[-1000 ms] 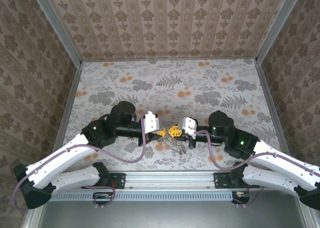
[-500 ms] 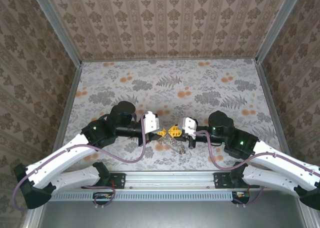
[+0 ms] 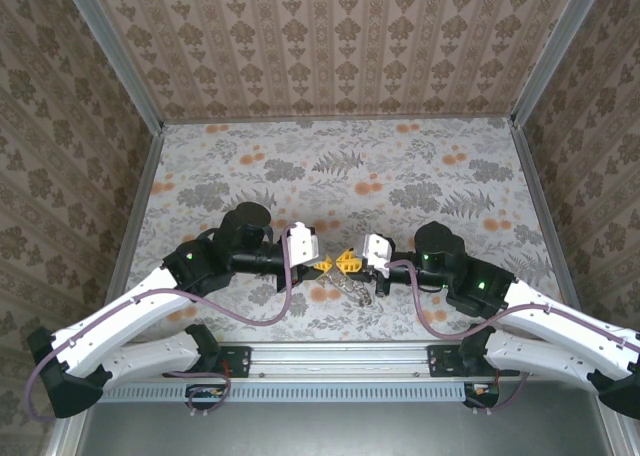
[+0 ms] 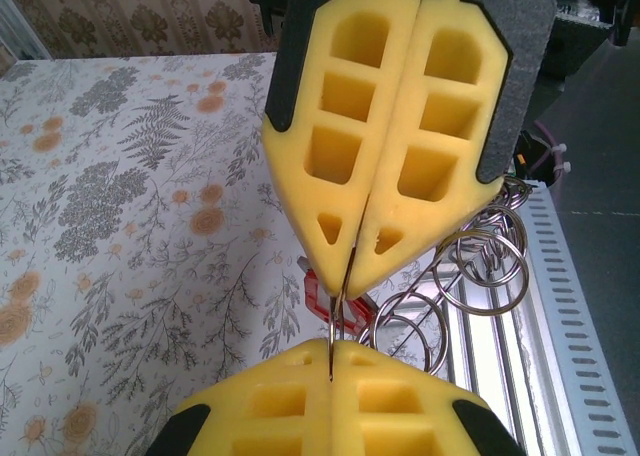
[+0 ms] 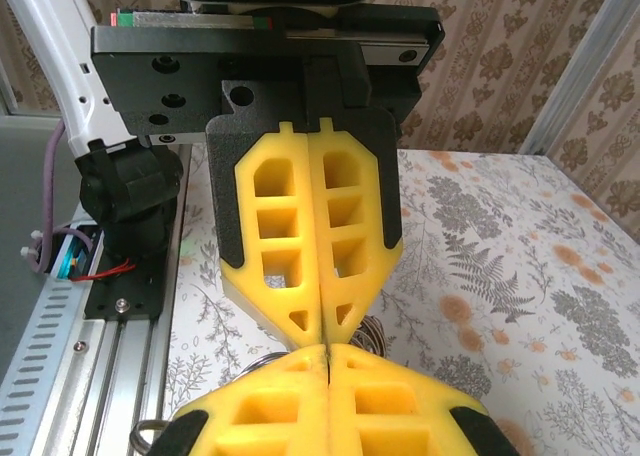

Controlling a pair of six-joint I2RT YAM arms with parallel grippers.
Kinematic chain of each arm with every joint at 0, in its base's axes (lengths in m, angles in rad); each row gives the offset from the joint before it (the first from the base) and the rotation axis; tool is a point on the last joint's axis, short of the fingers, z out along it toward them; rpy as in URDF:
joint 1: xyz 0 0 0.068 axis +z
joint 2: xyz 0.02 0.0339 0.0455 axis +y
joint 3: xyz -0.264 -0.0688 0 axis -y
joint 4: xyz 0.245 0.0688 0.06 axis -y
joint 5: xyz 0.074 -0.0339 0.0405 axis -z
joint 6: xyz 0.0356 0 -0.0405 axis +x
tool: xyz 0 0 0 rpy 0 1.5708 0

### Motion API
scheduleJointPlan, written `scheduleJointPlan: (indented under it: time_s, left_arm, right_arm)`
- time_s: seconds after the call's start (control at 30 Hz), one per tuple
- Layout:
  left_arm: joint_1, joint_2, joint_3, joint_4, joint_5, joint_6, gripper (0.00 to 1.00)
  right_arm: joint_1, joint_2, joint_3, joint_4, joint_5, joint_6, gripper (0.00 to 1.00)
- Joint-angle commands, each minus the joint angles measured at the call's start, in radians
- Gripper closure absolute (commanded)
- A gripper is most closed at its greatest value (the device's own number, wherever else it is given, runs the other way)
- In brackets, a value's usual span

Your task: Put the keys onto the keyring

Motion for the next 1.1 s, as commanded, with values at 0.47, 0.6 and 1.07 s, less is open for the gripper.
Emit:
scheduleJointPlan:
  time_s: [0.47,0.6,1.07]
  left_arm:
    - [0.000,-0.034,-0.004,0.039,0.013,-0.004,1.00]
    - [0.000,-0.035,-0.006,0.041,0.011,-0.004,1.00]
    - [-0.005,-0.040,-0.010,0.043,0.001,-0.004,1.00]
  right_arm:
    - [0.002,0.026,0.040,-0.021,0.143,0.071,1.00]
    - [-0.001,0.023,0.045,-0.027,0.164,0.085,1.00]
    - [-0.024,0.048,0.062,-0.048,0.183,0.126,1.00]
